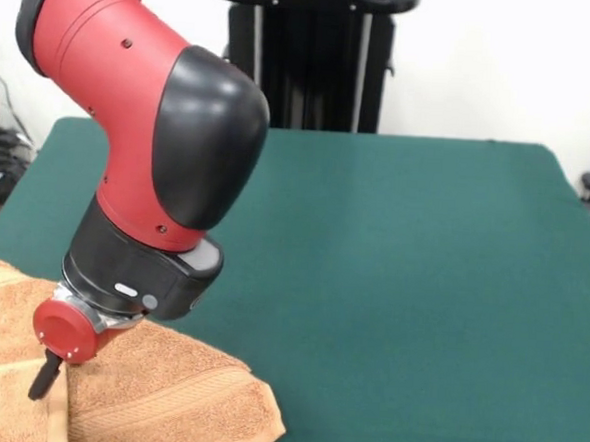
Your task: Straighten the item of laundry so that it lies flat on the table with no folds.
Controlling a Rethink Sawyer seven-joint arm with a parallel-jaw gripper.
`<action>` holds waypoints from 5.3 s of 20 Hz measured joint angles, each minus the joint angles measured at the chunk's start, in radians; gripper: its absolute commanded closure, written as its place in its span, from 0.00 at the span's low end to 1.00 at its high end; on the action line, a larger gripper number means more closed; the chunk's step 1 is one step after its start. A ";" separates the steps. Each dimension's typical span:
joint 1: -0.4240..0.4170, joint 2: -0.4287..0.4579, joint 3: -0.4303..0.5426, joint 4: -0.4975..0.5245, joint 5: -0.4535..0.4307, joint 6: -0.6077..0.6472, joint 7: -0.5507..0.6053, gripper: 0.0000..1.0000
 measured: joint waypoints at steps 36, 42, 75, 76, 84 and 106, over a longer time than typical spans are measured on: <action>-0.061 -0.001 -0.168 -0.074 -0.006 0.294 0.000 0.00; -0.061 0.002 -0.220 -0.075 -0.005 0.294 0.000 0.00; -0.205 0.227 -0.498 -0.450 0.107 0.412 0.000 0.00; -0.210 0.227 -0.509 -0.461 0.116 0.427 0.000 0.00; -0.243 0.229 -0.642 -0.557 0.221 0.550 0.025 0.00; -0.186 0.260 -0.780 -0.576 0.347 0.613 0.076 0.00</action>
